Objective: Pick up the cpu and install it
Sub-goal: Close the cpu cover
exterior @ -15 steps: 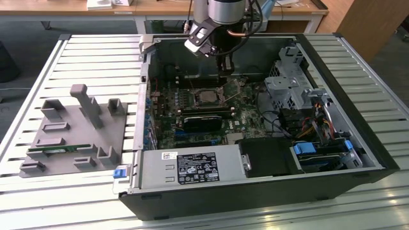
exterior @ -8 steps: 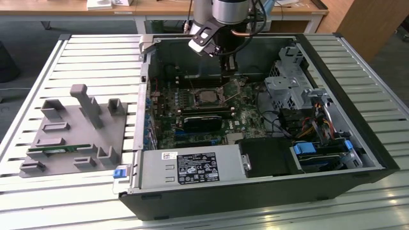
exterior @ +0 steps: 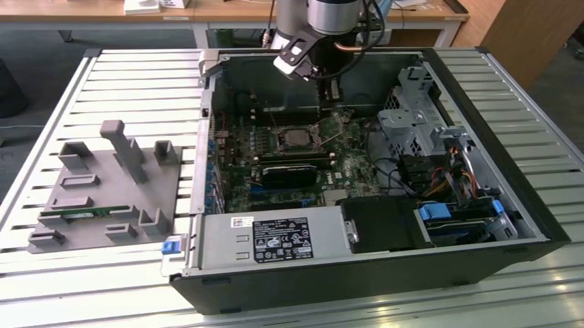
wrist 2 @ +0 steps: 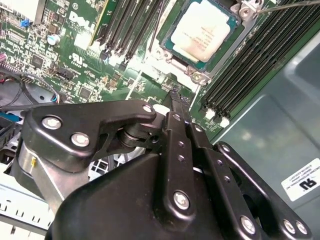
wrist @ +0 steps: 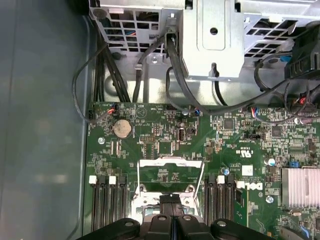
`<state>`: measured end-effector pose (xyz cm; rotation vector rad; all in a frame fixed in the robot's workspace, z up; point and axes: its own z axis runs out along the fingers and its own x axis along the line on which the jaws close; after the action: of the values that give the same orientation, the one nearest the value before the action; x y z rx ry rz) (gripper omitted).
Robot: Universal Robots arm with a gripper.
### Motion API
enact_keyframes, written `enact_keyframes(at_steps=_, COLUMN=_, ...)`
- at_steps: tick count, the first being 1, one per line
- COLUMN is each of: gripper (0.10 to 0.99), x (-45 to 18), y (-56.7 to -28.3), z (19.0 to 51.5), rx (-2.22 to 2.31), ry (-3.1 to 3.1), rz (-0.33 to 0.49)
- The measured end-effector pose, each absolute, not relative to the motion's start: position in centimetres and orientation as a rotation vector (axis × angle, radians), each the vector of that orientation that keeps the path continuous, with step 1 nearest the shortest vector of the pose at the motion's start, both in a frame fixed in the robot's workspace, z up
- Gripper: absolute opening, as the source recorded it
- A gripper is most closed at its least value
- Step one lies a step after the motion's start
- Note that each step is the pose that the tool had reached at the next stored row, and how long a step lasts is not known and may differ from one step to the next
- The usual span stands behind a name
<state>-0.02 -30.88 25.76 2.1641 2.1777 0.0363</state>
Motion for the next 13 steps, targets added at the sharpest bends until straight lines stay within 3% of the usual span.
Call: enact_keyframes(at_steps=13, gripper=0.106, x=1.1, y=-30.9, z=25.8, rx=2.164, ry=2.178, rz=0.036)
